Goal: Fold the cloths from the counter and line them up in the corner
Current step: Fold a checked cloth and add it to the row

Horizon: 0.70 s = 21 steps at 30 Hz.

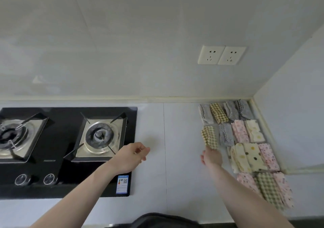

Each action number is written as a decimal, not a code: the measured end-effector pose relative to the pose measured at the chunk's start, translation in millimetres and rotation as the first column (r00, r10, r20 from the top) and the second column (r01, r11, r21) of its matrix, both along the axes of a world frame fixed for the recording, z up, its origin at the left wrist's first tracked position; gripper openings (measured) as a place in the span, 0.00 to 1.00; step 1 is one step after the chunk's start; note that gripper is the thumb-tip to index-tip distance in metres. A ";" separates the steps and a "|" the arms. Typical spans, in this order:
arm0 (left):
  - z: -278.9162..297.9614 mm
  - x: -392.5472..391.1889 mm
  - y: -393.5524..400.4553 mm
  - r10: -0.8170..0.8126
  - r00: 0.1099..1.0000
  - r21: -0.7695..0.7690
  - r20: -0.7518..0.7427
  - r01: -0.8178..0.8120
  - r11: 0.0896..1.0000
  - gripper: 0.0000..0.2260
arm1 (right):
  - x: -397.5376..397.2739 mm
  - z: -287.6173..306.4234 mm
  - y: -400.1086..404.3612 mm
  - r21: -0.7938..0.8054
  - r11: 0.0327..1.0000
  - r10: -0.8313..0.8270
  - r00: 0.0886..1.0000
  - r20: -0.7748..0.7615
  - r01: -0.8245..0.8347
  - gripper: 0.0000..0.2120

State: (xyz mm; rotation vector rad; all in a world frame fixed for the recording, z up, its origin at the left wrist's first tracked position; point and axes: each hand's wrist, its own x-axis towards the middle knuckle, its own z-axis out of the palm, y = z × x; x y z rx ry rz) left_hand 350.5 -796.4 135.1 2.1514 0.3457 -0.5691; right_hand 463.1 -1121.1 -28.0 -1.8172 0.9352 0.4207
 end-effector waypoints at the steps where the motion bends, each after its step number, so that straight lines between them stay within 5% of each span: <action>1: -0.2 -1.5 -0.1 0.005 1.000 -0.004 -0.002 -0.005 1.000 0.13 | -0.4 14.4 2.5 -0.002 1.000 0.000 1.000 0.014 0.000 0.21; 8: 3.0 -16.0 14.3 0.018 1.000 0.000 0.016 -0.018 1.000 0.08 | -16.3 16.3 0.5 -0.144 0.931 0.322 0.940 -0.114 -0.336 0.31; 12: 4.4 -43.7 36.0 0.058 0.998 -0.010 0.030 -0.058 0.998 0.04 | -45.4 35.9 41.7 -0.150 0.823 0.530 0.836 -0.142 -0.548 0.26; 21: 15.4 -179.9 140.1 0.274 0.961 0.052 0.036 -0.276 0.960 0.04 | -138.2 99.1 240.3 -0.003 0.592 0.797 0.585 0.149 -0.806 0.09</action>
